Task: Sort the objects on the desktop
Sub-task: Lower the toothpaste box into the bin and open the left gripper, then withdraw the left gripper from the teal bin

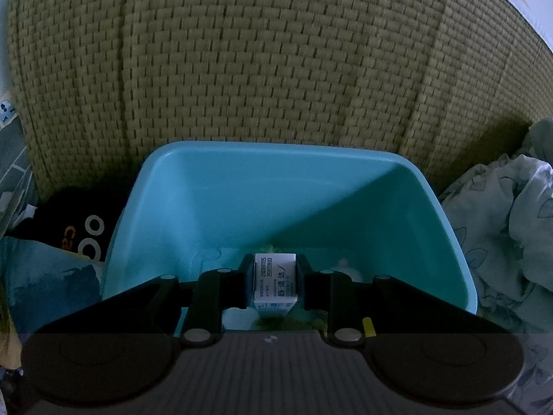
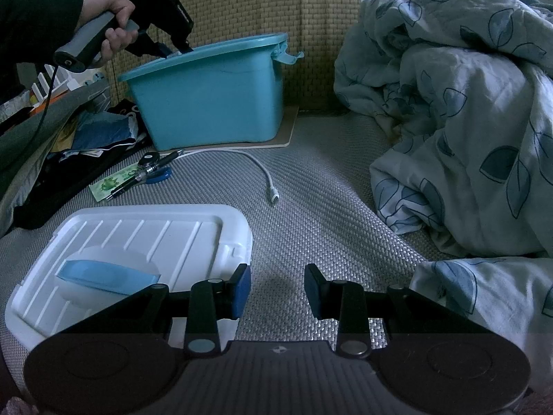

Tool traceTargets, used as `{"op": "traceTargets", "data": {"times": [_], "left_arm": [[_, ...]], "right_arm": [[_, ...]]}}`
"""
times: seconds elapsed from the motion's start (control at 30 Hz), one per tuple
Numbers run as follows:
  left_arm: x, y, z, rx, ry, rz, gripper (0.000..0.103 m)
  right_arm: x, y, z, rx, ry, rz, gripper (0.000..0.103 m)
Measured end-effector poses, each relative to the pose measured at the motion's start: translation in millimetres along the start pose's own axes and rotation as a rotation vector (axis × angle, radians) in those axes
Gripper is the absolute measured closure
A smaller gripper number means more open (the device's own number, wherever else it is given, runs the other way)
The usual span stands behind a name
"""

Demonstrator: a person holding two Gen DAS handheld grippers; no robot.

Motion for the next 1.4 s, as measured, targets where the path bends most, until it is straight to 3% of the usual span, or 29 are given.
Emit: {"op": "traceTargets", "data": {"times": [0.57, 0.93, 1.17, 1.4], "left_arm": [[-3.1, -11.6, -15.2, 0.005, -0.033, 0.044, 0.075], [1.4, -18.4, -51.2, 0.012, -0.087, 0.098, 0.075], [20.7, -18.2, -82.4, 0.035, -0.134, 0.106, 0.075], [60.7, -14.2, -114.0, 0.067, -0.157, 0.054, 0.075]], "right_arm": [[0.3, 1.0, 0.1, -0.004, -0.002, -0.004, 0.065], [0.2, 1.3, -0.4, -0.008, -0.003, -0.006, 0.065], [0.1, 1.2, -0.9, -0.009, -0.003, -0.008, 0.065], [-0.2, 1.6, -1.6, -0.011, -0.004, -0.01, 0.065]]}}
Point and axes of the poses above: each gripper's, at about its wrist camera, not at the fingertips, and z roughly the way its jaws point, y to its left, x to its underside, the point moved 3 cm from there along z, roughly the way its jaws point, and after that the axes turned 11 degrees about z, right-handed, at the moved point
